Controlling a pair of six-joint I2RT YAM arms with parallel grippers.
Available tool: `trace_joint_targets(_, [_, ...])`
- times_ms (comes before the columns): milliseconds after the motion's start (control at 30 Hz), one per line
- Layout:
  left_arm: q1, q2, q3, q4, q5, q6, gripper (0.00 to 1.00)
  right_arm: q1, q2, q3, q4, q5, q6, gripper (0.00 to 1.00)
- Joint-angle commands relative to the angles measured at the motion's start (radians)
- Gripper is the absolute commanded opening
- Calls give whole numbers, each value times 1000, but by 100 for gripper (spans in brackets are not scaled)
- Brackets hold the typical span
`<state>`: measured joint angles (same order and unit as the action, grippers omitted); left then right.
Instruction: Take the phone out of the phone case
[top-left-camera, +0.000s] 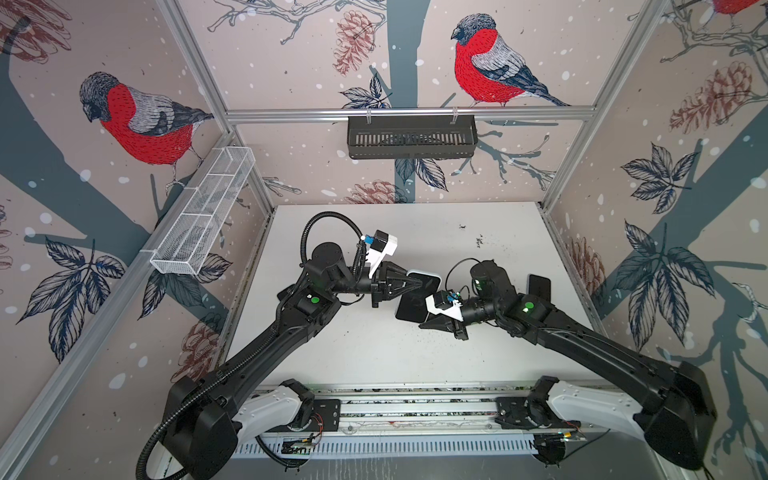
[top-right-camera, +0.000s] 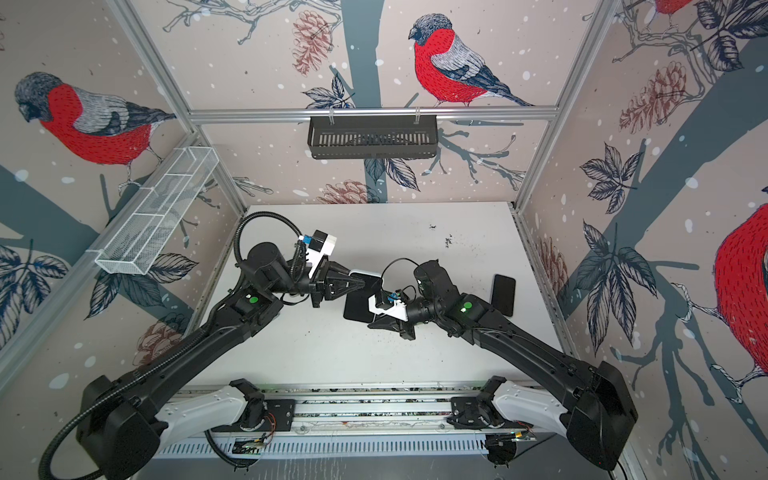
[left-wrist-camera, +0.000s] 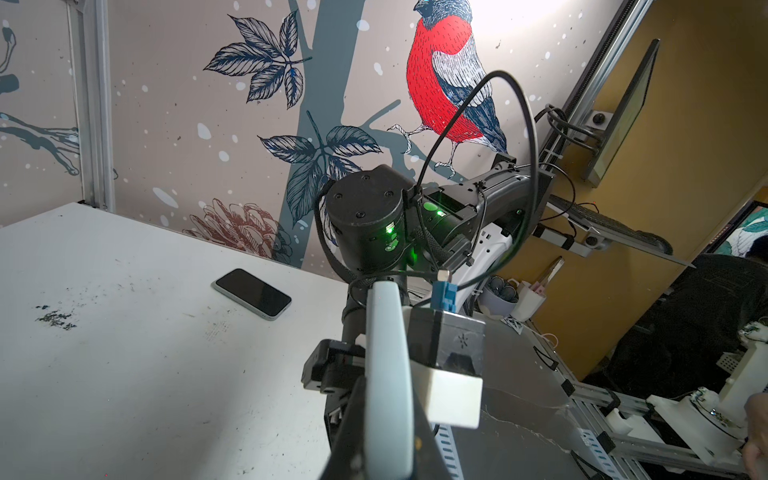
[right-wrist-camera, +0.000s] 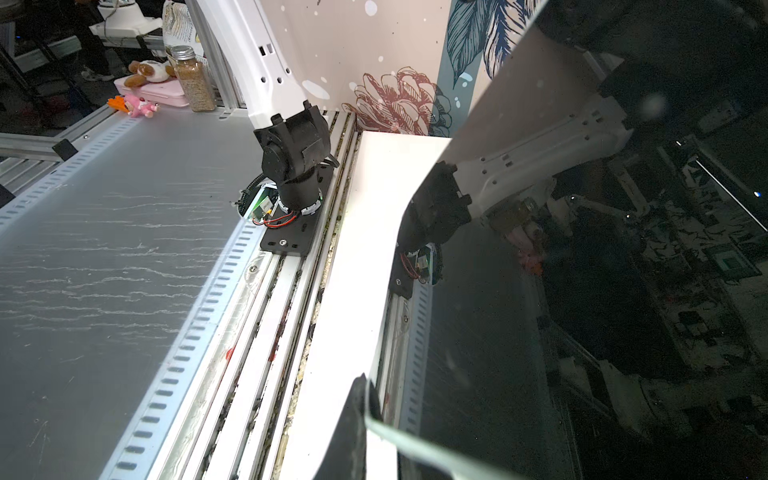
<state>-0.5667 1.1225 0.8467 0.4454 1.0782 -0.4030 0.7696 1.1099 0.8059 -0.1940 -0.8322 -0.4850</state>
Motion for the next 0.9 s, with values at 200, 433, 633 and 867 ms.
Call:
trace_joint_targets(200, [-26, 29, 21, -11, -27, -7, 0, -2, -2, 21, 117, 34, -72, 2])
trace_joint_targets(433, [-32, 36, 8, 8, -32, -18, 0, -15, -10, 13, 162, 44, -70, 1])
trace_joint_targets(633, [-33, 46, 2, 34, -23, -47, 0, -24, -21, -13, 190, 58, -66, 1])
trace_joint_targets(867, [-31, 45, -12, 100, -14, -99, 0, -32, -68, -80, 258, 109, -43, 6])
